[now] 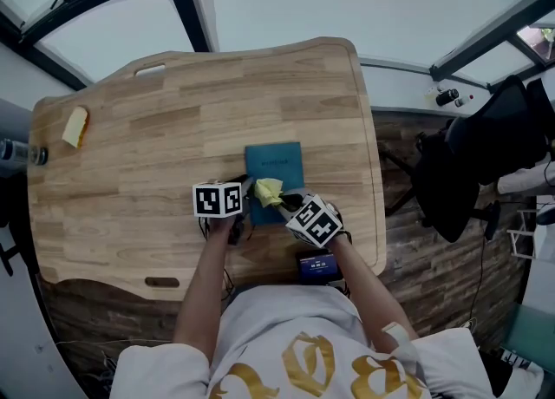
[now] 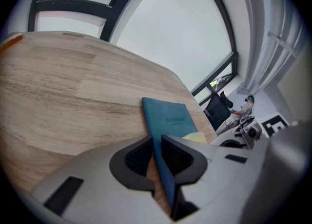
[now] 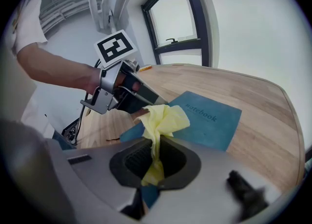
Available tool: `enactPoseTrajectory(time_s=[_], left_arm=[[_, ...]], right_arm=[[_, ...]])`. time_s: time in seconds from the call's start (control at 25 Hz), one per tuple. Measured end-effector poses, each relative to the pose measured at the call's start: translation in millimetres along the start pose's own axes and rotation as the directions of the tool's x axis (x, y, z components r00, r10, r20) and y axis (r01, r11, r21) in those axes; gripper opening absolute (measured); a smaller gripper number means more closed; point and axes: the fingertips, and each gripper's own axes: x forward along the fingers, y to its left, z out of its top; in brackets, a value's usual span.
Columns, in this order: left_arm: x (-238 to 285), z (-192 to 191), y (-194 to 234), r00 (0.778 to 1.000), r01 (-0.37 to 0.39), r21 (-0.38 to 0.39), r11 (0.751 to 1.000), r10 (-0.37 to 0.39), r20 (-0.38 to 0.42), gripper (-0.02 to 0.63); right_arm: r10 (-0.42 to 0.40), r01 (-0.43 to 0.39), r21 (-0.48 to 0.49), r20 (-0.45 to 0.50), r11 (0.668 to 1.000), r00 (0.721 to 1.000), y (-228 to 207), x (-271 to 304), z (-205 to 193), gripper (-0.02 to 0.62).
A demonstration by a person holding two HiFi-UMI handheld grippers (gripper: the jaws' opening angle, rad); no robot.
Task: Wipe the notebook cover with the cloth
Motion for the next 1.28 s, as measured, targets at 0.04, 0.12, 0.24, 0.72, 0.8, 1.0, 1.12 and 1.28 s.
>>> enactPoseTrajectory(time_s=[0.04,0.12,0.24,0.72,0.8,1.0,1.12,1.28], left_arm=[[0,0,0,1.000,0.000,0.000,1.000,0.000,0.000,0.067],[0,1,0,1.000,0.000,0.002,1.000,0.000,0.001,0.067],[0,1,0,1.000,0.000,0.002,1.000,0.000,0.002,0.067],[0,0,-1,1.000,0.001,-0.002,1.000,-0.001,-0.003,0.067],[0,0,0,1.000,0.000,0.001,1.000,0.000,-0.001,0.067],[0,1,-1,1.000,0.002,0.000,1.000,-0.002,0.000,0.067],[0,1,0,1.000,0.001,0.000,1.000,-0.001,0.001,0.067],[1,-2,1,1.000,0.004,-0.010,1.000,-0.004,-0.007,0.067]], right_arm=[[0.014,-0.014,0.002,-0.001,1.000,1.000,3,-1,-1,0.037],[0.038,-0.038,0.001,-0.006,0.999,0.999,8,-3,-4,0.037],[0.056,-0.056,0.003,-0.004,0.998,0.998,12,-4,-8,0.037],[0.053,-0.053,0.005,-0.012,0.999,0.999,4,-14,-16,0.037],[0.032,-0.032,0.000,-0.014,0.999,0.999,-2,-15,-17,0.037],[-0.018,0.018,-0.004,-0.010,1.000,1.000,-18,-15,-11,0.037],[-0.046,0.046,-0.003,-0.006,0.999,0.999,-27,-14,-6,0.037],[-0.075,0.075,0.006,-0.002,0.997,0.997,-37,-11,1,0.037]])
